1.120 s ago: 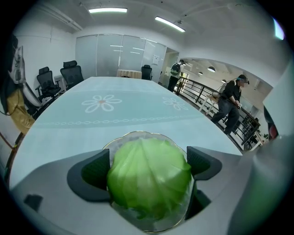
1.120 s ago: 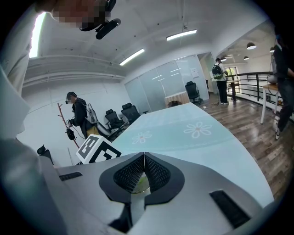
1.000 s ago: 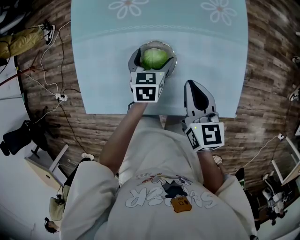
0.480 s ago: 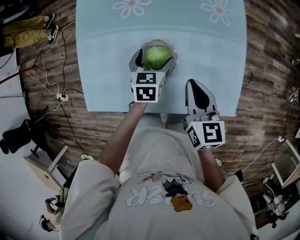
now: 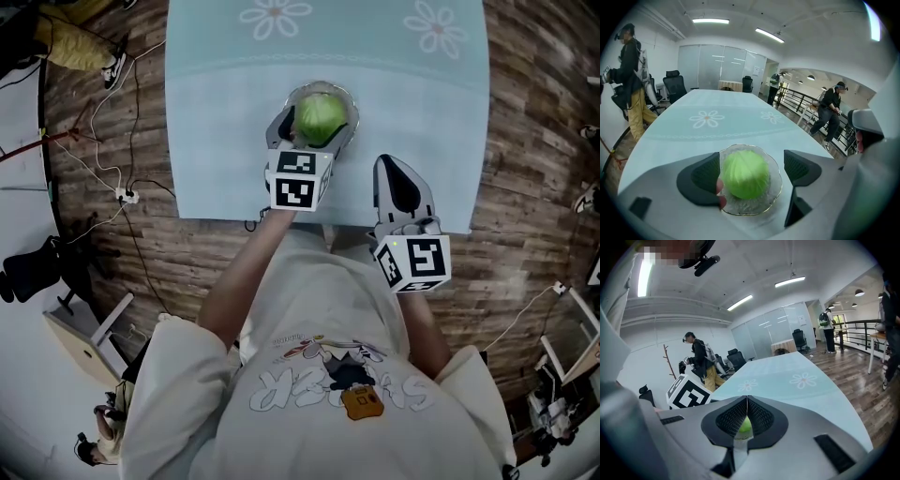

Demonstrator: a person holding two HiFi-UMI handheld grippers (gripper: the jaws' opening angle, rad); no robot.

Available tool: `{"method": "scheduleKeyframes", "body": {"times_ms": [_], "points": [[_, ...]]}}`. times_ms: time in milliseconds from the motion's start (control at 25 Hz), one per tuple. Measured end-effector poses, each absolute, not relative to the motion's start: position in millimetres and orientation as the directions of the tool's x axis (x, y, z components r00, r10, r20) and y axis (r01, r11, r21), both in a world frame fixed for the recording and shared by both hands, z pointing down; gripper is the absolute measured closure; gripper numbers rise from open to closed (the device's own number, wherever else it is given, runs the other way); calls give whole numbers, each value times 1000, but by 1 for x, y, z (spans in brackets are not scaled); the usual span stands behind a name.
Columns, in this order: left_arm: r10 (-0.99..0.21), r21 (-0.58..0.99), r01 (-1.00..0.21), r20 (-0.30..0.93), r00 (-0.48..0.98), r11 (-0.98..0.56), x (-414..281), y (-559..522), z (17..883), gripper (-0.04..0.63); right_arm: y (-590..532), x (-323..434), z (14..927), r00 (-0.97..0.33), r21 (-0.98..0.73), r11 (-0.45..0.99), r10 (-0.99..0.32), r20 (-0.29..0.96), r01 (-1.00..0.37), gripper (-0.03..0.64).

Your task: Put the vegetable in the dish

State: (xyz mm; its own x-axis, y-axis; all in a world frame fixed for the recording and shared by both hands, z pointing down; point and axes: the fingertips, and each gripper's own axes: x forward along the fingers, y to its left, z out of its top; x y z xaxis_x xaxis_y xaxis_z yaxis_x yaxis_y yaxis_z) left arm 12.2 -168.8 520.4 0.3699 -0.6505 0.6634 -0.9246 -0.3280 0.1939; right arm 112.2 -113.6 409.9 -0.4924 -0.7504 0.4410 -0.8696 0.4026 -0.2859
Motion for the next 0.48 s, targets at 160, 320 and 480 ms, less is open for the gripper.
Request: {"method": "scheduleKeyframes", "body": {"times_ms": [160,320,480], "points": [[-656,193,-922,655,376,-336,11,-164,512,173,-116,110,405,-501,-287,413,-753,427,-865,594],[-656,186,-915,647,389,-358,18,-155,503,173,-111,107,403,-535,-286,452,-731,425,-845,594],[-656,182,-908,639,401,-378,19,-144,488,173,-109,113,395,-525,-274,448,-740,420,-851,594]]}}
